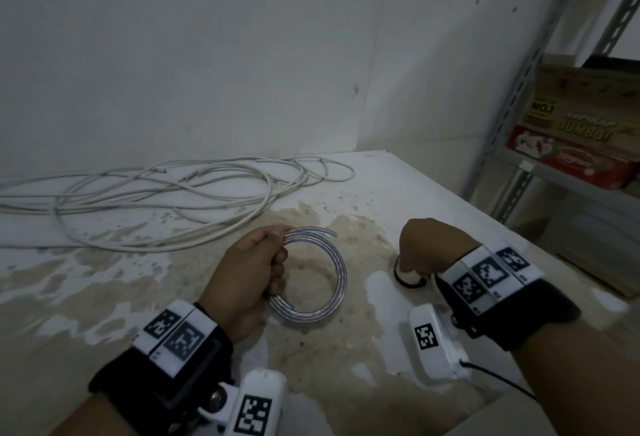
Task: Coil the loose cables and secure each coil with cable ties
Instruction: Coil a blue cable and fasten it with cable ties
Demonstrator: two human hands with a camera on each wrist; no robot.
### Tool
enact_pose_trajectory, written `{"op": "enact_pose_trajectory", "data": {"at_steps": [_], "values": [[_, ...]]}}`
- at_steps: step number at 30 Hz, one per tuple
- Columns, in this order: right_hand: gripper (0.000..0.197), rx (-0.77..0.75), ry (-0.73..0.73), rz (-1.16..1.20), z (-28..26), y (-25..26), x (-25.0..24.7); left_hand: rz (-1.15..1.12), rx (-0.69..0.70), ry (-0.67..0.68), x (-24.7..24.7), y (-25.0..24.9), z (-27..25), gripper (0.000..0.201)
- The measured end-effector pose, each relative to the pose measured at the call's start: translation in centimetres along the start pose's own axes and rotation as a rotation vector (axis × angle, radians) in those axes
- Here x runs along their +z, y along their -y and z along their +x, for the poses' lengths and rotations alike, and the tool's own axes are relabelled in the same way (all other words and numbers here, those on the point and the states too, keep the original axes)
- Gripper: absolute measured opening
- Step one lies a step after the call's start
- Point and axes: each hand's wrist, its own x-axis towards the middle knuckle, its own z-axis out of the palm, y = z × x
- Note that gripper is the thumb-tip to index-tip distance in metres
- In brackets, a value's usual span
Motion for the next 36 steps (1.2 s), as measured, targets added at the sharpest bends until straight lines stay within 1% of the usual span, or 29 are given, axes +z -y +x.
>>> {"op": "enact_pose_trajectory", "data": {"at_steps": [2, 5, 7, 9, 11, 14, 15, 16, 17, 18, 19, 21, 23, 25, 27, 28, 30, 33, 36], "values": [[0.040, -0.027, 0.042, 0.018, 0.1, -0.2, -0.1, -0.020, -0.006, -0.001, -0.1, -0.1, 0.1, 0.023], [0.039, -0.041, 0.071, -0.080, 0.3, 0.4, 0.8, -0.055, -0.020, -0.001, -0.2, 0.0, 0.2, 0.021], [0.037, -0.037, 0.058, -0.104, 0.5, 0.9, 1.2, -0.083, -0.024, 0.002, -0.3, 0.0, 0.4, 0.022], [0.032, -0.051, 0.013, -0.044, 0.1, 1.2, 0.3, -0.109, -0.022, -0.002, -0.5, -0.1, 0.6, 0.023], [0.020, -0.120, -0.100, 0.040, -0.8, 1.5, -1.3, -0.152, -0.024, -0.026, -0.8, -0.3, 0.9, 0.025], [0.016, -0.325, -0.412, 0.091, -2.7, 2.6, -3.9, -0.174, -0.005, -0.076, -1.6, -0.5, 1.3, 0.026], [0.012, -0.411, -0.496, 0.161, -3.5, 3.2, -4.5, -0.165, 0.008, -0.098, -1.9, -0.6, 1.4, 0.026], [0.010, -0.499, -0.542, 0.247, -4.3, 3.9, -5.0, -0.155, 0.023, -0.122, -2.2, -0.8, 1.6, 0.027], [0.010, -0.593, -0.556, 0.321, -5.0, 4.7, -5.3, -0.148, 0.037, -0.147, -2.5, -1.0, 1.7, 0.026], [0.009, -0.680, -0.529, 0.361, -5.8, 5.5, -5.5, -0.144, 0.048, -0.169, -2.8, -1.2, 1.7, 0.026], [0.009, -0.752, -0.476, 0.353, -6.3, 6.4, -5.4, -0.143, 0.055, -0.188, -3.1, -1.4, 1.8, 0.026], [0.016, -0.849, -0.354, 0.252, -6.6, 8.0, -4.7, -0.146, 0.065, -0.218, -3.6, -1.8, 1.9, 0.025], [0.021, -0.880, -0.274, 0.096, -5.9, 9.2, -3.6, -0.140, 0.072, -0.234, -4.1, -2.0, 2.0, 0.025], [0.023, -0.867, -0.239, -0.020, -4.7, 10.1, -2.8, -0.130, 0.070, -0.241, -4.4, -2.1, 2.2, 0.025], [0.022, -0.847, -0.244, -0.089, -3.6, 11.2, -2.6, -0.119, 0.061, -0.233, -4.4, -2.2, 2.2, 0.026], [0.020, -0.841, -0.271, -0.125, -3.1, 11.7, -2.7, -0.110, 0.056, -0.226, -4.3, -2.2, 2.2, 0.026], [0.019, -0.832, -0.355, -0.204, -2.5, 12.8, -3.2, -0.087, 0.051, -0.217, -4.2, -2.2, 2.1, 0.025], [0.019, -0.843, -0.457, -0.281, -1.6, 13.8, -3.9, -0.092, 0.010, -0.211, -4.3, -2.3, 2.2, 0.030], [0.017, -0.869, -0.448, -0.268, -1.2, 14.8, -4.3, -0.069, -0.024, -0.189, -4.7, -2.5, 2.1, 0.024]]}}
